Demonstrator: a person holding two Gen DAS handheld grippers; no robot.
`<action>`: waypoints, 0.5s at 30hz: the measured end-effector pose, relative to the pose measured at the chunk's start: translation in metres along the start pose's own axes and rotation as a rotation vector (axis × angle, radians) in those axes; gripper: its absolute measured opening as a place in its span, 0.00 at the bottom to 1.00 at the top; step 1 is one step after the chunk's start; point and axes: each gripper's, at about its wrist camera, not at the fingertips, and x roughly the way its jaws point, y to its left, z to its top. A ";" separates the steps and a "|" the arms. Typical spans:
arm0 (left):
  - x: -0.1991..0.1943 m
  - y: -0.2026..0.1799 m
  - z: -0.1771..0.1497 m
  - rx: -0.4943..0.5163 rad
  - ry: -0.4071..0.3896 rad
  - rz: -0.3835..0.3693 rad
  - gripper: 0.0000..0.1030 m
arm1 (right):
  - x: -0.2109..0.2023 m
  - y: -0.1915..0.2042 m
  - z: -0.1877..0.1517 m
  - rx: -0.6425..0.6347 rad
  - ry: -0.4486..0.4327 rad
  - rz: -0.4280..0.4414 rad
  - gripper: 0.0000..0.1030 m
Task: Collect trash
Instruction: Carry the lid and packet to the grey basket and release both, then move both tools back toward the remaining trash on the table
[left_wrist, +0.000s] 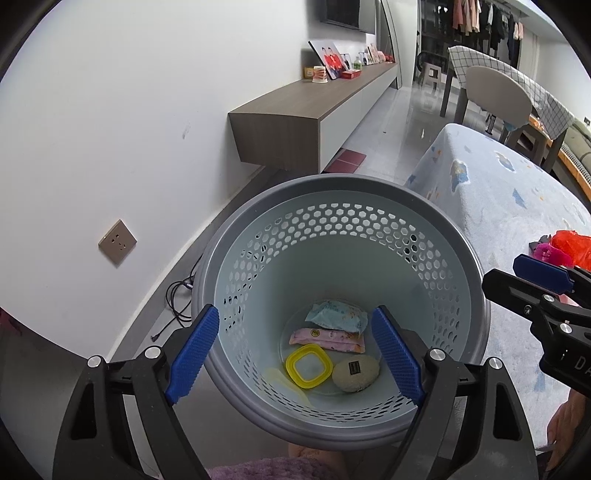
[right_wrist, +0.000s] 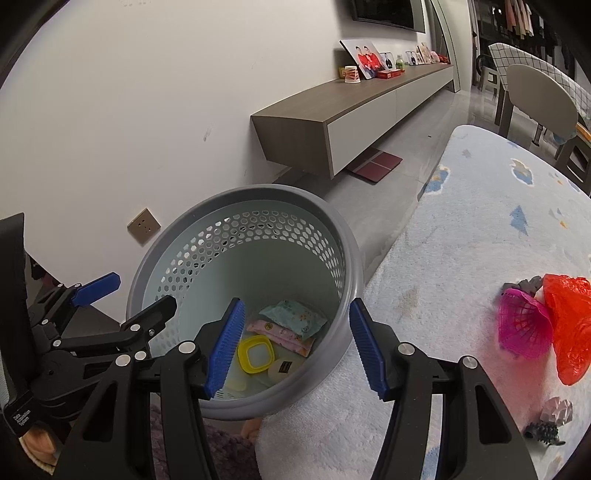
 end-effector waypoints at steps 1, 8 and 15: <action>0.000 0.000 0.000 0.000 0.000 -0.001 0.80 | -0.002 -0.001 0.000 0.002 -0.003 -0.001 0.55; -0.003 -0.004 0.002 0.003 -0.010 0.001 0.85 | -0.013 -0.007 -0.003 0.023 -0.019 -0.009 0.55; -0.008 -0.012 0.004 0.011 -0.031 0.002 0.89 | -0.027 -0.016 -0.009 0.052 -0.038 -0.034 0.55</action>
